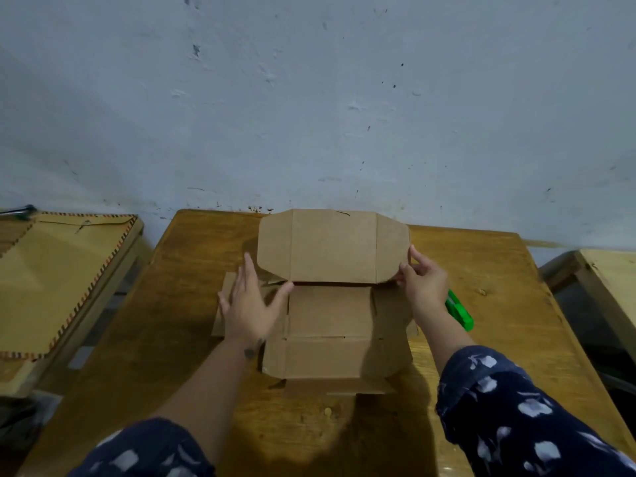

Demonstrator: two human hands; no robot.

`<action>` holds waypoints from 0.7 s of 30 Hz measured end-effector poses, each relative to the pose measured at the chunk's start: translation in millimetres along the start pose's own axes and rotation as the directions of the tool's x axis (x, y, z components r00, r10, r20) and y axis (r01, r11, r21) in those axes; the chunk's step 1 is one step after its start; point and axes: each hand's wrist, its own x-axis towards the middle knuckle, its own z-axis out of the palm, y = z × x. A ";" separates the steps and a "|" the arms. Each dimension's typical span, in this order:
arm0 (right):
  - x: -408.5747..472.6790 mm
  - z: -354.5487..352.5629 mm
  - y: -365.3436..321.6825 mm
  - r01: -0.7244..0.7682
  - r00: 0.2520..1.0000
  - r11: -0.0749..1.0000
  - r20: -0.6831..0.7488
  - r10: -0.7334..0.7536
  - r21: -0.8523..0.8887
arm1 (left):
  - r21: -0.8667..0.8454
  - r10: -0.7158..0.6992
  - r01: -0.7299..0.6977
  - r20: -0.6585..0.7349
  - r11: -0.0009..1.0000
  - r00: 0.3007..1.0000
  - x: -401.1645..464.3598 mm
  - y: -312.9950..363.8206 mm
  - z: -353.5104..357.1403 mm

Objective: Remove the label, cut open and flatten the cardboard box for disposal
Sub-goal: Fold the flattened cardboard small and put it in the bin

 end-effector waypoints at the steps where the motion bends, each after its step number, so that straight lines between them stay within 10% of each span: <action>1: -1.1 -0.4 1.9 0.002 1.000 1.000 -0.001 -0.002 -0.004 | -0.081 0.035 -0.039 -0.052 0.996 0.998 10.2 7.3 -7.3; 5: -6.2 -3.0 8.3 0.007 1.000 1.000 -0.009 -0.007 -0.008 | -0.317 0.147 -0.180 -0.125 0.931 0.981 52.7 44.5 -36.1; 13: -17.6 -10.3 -10.1 0.104 0.992 0.984 -0.059 -0.113 -0.145 | -0.187 0.257 -0.270 -0.095 0.945 0.962 69.4 54.6 -50.3; 21: -21.6 -3.5 -57.2 0.511 0.857 0.769 0.166 -0.487 -0.385 | -0.236 0.300 -0.313 -0.087 0.920 0.950 40.4 43.4 -59.4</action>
